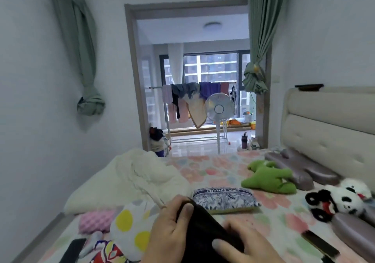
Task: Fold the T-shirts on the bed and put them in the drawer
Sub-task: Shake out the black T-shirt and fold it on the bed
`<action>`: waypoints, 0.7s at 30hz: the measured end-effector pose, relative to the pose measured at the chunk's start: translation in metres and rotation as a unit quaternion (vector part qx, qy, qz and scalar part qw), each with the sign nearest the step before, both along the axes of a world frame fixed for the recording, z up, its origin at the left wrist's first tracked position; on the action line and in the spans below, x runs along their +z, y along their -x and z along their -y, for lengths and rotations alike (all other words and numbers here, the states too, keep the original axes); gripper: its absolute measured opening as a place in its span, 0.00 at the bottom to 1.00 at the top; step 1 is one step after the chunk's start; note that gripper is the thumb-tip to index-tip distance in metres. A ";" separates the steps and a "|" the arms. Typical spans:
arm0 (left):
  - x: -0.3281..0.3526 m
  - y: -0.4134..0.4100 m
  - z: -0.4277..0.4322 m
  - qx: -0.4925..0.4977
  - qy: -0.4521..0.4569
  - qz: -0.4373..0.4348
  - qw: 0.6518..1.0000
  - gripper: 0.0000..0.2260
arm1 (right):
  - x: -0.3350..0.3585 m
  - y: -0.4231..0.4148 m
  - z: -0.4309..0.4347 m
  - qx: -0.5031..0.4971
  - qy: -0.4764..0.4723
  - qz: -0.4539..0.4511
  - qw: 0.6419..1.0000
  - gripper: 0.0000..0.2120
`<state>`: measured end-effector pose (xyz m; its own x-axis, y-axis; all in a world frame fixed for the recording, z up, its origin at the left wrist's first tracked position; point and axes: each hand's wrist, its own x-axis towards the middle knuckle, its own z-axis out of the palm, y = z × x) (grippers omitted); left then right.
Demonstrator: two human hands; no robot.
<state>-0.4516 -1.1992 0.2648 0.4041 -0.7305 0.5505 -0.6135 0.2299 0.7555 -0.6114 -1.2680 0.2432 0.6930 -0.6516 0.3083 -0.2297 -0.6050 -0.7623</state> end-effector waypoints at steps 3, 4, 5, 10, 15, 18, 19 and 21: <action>0.036 -0.020 0.000 0.093 0.014 0.100 0.991 0.11 | 0.048 -0.001 -0.001 -0.013 0.064 0.022 0.998 0.10; 0.048 -0.026 0.002 0.091 0.027 0.104 0.990 0.15 | 0.063 0.000 0.000 -0.020 0.072 0.017 0.997 0.09; 0.060 -0.029 0.002 0.063 0.039 0.087 0.993 0.18 | 0.076 0.000 0.003 -0.012 0.070 0.002 0.997 0.08; 0.111 -0.034 0.004 -0.060 0.009 -0.040 0.997 0.19 | 0.111 0.008 0.019 -0.023 0.094 -0.133 0.986 0.07; 0.144 -0.050 0.005 -0.061 -0.025 0.002 0.998 0.19 | 0.137 0.014 0.034 -0.055 0.008 -0.040 0.998 0.08; 0.156 -0.064 0.002 -0.052 -0.093 0.054 0.993 0.14 | 0.154 0.016 0.038 -0.101 0.061 -0.023 0.993 0.12; 0.160 -0.070 0.001 -0.069 -0.125 0.055 0.988 0.14 | 0.159 0.017 0.039 -0.114 0.074 -0.023 0.991 0.14; 0.167 -0.081 -0.002 -0.131 -0.186 0.030 0.973 0.19 | 0.169 0.019 0.039 -0.115 0.045 -0.014 0.992 0.17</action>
